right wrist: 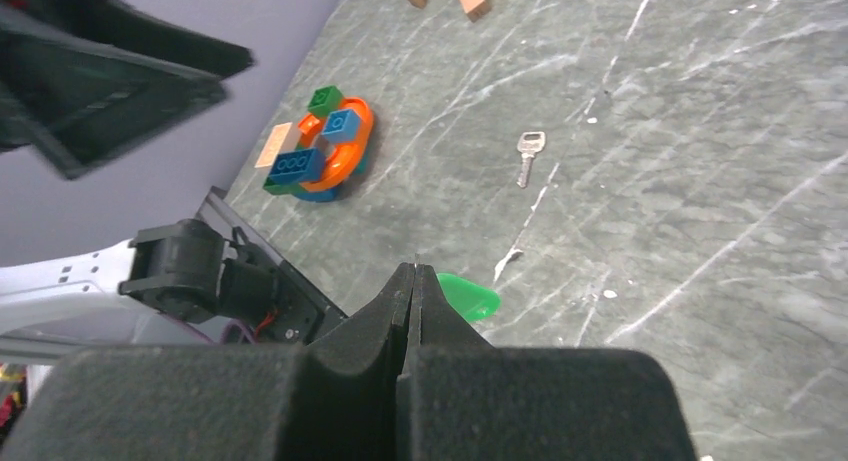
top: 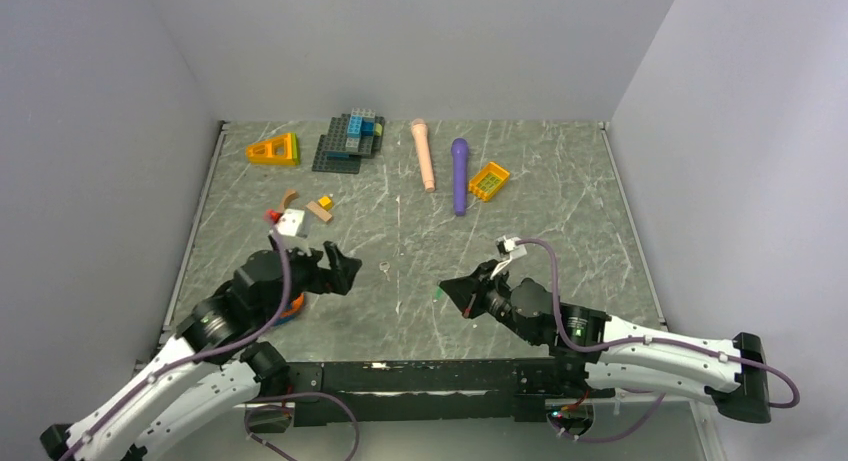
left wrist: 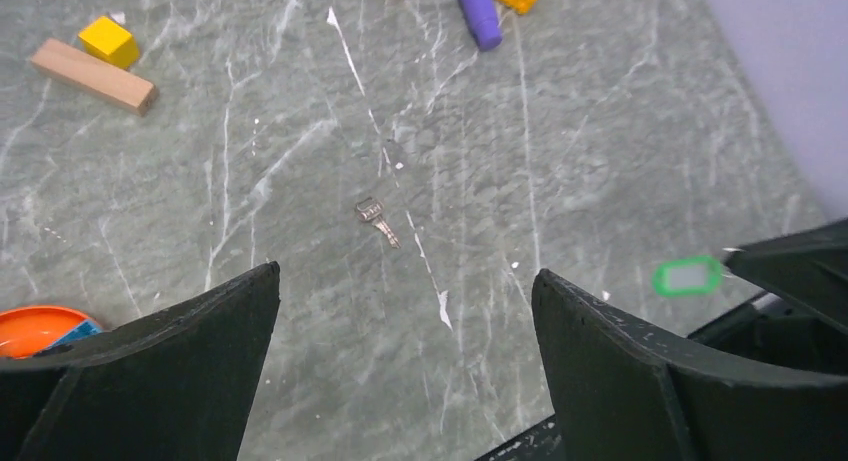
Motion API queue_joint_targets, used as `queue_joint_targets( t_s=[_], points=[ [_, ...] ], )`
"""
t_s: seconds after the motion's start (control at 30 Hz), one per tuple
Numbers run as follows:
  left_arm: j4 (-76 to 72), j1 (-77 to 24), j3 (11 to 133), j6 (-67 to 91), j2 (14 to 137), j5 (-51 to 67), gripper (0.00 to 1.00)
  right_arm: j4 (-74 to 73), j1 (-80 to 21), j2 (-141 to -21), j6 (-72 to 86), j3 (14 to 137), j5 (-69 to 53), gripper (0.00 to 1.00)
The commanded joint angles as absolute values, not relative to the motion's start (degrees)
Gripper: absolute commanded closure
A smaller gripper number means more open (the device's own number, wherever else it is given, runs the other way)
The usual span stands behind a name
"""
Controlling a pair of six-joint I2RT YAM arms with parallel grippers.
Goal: Remove the keys from the keyring
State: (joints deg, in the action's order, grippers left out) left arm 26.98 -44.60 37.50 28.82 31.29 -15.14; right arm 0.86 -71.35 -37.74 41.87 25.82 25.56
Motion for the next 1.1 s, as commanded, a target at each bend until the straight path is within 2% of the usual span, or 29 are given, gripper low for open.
queue_joint_targets(
  t_s=[0.0,0.23,0.4,0.63,0.83,1.07],
  points=[
    [38.9,-44.7,43.2,29.6,24.6,-15.4,0.0,-4.0,-71.6,-35.3,42.5,27.3,28.9,1.0],
    [51.0,-44.8,48.2,26.0,14.8,-26.5,0.01,-15.2,-71.7,-35.4,46.6,29.8,35.7,1.0],
    [49.5,-44.8,44.9,24.6,8.6,-27.4,0.01,-25.6,-71.6,-39.1,53.5,32.7,43.6,1.0],
    [50.2,-44.7,44.0,25.4,7.2,-29.2,0.01,-24.3,-71.5,-44.0,56.4,31.1,47.8,1.0],
    [50.0,-44.7,43.6,25.5,8.1,-28.1,0.01,-18.5,-70.1,-53.5,49.1,33.8,46.0,1.0],
    [50.0,-44.8,43.4,25.5,7.5,-28.2,0.01,-14.7,-63.0,-65.5,40.0,41.8,35.2,1.0]
  ],
)
